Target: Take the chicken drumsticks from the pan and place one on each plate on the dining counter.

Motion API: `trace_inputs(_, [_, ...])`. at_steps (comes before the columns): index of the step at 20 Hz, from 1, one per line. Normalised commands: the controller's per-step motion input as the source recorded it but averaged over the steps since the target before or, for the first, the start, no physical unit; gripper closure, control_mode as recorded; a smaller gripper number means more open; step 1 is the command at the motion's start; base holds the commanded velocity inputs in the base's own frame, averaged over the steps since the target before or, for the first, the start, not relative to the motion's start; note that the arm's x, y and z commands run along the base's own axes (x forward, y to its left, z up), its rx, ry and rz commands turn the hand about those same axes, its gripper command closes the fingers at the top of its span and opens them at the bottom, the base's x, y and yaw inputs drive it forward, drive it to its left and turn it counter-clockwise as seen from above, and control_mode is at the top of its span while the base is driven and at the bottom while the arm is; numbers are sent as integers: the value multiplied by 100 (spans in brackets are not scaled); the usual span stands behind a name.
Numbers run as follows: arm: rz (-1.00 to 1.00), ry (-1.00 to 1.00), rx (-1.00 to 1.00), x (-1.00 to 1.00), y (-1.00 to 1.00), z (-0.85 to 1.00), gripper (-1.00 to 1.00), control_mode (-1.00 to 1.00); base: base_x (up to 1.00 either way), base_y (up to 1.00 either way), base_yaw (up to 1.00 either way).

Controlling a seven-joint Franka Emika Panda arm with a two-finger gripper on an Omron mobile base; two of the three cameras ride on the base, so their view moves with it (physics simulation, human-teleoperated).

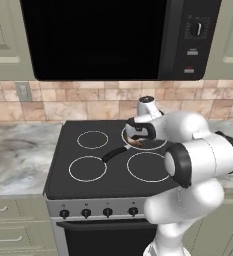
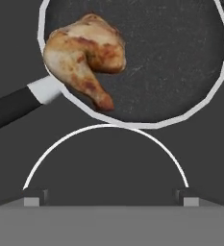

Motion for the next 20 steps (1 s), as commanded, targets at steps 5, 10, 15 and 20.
trace_inputs(5, [11, 1, 3, 24, 0, -18, -100, -100, 0, 0, 0])
trace_inputs(10, [9, 5, 5, 36, 0, -17, -100, -100, 0, 0, 0])
trace_inputs(15, [5, 4, 4, 42, 0, -12, -100, -100, 0, 0, 0])
trace_inputs(20, [1, 1, 1, 41, 0, -17, -100, -100, 0, 0, 0])
